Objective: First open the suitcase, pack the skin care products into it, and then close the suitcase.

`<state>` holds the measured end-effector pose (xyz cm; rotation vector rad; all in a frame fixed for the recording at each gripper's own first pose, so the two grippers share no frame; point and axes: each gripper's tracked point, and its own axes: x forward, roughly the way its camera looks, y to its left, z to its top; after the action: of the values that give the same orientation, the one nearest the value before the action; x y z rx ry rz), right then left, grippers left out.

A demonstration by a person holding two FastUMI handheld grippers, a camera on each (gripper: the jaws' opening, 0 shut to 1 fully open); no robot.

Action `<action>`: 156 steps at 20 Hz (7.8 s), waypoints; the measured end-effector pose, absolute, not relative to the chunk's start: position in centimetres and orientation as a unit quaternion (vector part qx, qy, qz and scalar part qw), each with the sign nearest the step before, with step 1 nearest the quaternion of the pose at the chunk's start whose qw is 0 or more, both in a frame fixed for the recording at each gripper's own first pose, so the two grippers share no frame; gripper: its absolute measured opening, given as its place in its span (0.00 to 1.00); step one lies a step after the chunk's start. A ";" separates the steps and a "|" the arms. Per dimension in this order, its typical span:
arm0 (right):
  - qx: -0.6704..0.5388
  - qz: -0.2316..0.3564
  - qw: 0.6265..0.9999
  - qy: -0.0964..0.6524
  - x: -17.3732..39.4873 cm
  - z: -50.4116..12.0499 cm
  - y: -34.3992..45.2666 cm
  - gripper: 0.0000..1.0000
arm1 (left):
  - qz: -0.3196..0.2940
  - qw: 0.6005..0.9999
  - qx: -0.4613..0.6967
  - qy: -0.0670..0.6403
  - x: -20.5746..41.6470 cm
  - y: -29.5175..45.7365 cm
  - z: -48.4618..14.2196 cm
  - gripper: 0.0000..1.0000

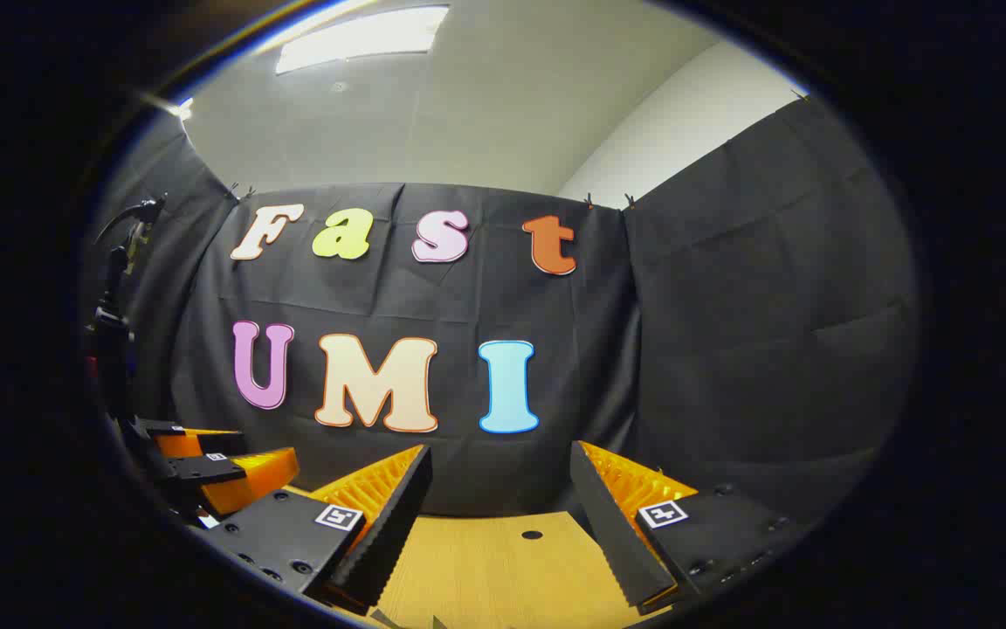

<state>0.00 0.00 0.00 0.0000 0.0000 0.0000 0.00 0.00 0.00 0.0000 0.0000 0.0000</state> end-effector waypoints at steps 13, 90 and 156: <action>0.015 0.033 0.999 0.012 0.7 -1.9 -0.9 0.98 | 0.043 0.998 0.010 0.051 -0.7 0.4 -3.9 0.95; -0.001 0.141 0.984 0.110 0.0 -10.0 11.5 0.98 | 0.183 0.912 0.059 0.362 -2.9 14.1 -19.3 0.01; 0.011 0.106 0.989 0.107 1.0 -12.5 1.6 0.99 | 0.085 0.980 0.022 0.178 -1.4 -5.1 -25.1 0.89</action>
<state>0.99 1.63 -12.52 0.0223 0.2139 0.2125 -1.45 -5.08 -25.12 0.0445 0.3579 0.1713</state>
